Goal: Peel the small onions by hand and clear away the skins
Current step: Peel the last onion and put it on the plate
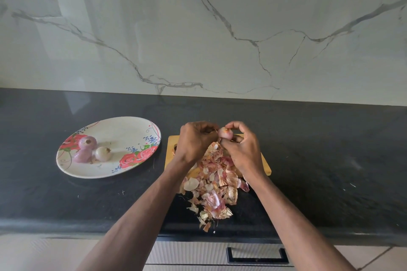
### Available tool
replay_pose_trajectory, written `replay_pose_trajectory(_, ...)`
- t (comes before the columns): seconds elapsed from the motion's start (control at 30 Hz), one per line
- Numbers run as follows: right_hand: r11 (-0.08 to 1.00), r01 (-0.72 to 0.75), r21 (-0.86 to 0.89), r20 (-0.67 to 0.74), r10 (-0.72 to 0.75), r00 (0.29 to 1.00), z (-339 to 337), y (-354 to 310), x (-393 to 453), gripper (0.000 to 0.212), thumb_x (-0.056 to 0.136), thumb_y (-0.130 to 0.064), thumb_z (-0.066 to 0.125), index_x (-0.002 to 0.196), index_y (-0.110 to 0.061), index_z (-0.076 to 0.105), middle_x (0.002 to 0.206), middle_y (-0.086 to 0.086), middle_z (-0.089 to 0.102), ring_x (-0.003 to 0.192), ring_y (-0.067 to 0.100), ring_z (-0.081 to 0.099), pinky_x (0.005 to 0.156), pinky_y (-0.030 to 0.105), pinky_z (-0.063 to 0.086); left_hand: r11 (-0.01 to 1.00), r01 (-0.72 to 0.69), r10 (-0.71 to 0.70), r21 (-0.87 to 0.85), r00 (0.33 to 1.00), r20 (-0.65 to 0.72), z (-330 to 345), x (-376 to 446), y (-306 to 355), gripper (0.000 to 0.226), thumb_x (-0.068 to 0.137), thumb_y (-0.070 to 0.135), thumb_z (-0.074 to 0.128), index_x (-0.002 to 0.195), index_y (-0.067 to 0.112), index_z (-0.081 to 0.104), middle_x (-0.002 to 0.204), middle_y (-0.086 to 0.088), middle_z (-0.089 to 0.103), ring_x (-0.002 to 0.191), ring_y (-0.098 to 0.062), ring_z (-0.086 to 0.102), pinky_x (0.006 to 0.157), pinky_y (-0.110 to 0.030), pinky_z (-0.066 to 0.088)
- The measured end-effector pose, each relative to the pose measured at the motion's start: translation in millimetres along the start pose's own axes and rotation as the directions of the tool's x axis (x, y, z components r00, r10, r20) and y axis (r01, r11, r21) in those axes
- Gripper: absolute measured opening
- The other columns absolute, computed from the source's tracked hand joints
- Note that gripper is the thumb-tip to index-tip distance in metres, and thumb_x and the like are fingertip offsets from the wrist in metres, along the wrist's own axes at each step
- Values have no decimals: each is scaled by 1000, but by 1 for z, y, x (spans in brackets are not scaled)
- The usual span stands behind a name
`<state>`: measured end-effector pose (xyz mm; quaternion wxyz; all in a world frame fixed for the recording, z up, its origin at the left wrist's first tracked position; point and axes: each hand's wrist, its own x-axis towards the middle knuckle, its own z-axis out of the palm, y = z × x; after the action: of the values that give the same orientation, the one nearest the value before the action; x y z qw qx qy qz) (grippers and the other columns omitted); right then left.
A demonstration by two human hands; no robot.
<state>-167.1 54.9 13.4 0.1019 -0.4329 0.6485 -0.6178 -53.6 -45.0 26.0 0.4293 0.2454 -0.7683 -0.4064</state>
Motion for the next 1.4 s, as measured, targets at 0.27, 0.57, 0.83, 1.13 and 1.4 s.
replay_pose_trajectory(0.27, 919, -187, 346, -15, 205, 979, 1, -1, 7, 30, 71, -15, 78, 97, -18, 64, 102, 13, 73, 88, 26, 71, 73, 39, 56, 990, 118, -124, -72, 989, -86, -1, 4, -3, 14, 84, 1, 68, 91, 8, 79, 82, -5, 77, 76, -19, 76, 76, -35, 62)
replay_pose_trajectory(0.57, 822, -247, 513, 60, 252, 966, -4, -2, 10, 40, 82, 4, 76, 118, -7, 64, 113, 8, 75, 109, 25, 70, 96, 42, 55, 975, 119, -85, -186, 980, 179, -7, 7, -5, 16, 93, 12, 69, 105, 8, 79, 91, -8, 78, 82, -29, 75, 75, -39, 63)
replay_pose_trajectory(0.83, 921, -166, 353, 45, 161, 986, -3, -2, 5, 28, 84, 2, 75, 106, -14, 71, 106, 3, 76, 103, 16, 71, 83, 23, 56, 986, 73, -53, -152, 990, 131, -2, 3, -5, 23, 87, 5, 75, 109, 9, 77, 91, -3, 79, 81, -21, 76, 81, -37, 62)
replay_pose_trajectory(1.13, 932, -145, 333, 96, 120, 988, 3, 1, 3, 29, 85, 9, 71, 104, -12, 65, 106, 8, 76, 105, 16, 71, 89, 24, 55, 995, 39, -34, -86, 997, 64, -2, 4, -9, 17, 87, 2, 71, 101, 9, 79, 82, -3, 78, 73, -21, 75, 73, -32, 61)
replay_pose_trajectory(1.4, 939, -150, 310, 99, 125, 987, -2, 0, 5, 43, 84, 8, 72, 123, -10, 68, 115, 1, 75, 110, 11, 69, 99, 32, 54, 978, 96, -64, -187, 983, 171, -8, 5, -7, 22, 87, 8, 75, 109, 10, 78, 92, -6, 79, 83, -26, 76, 83, -39, 61)
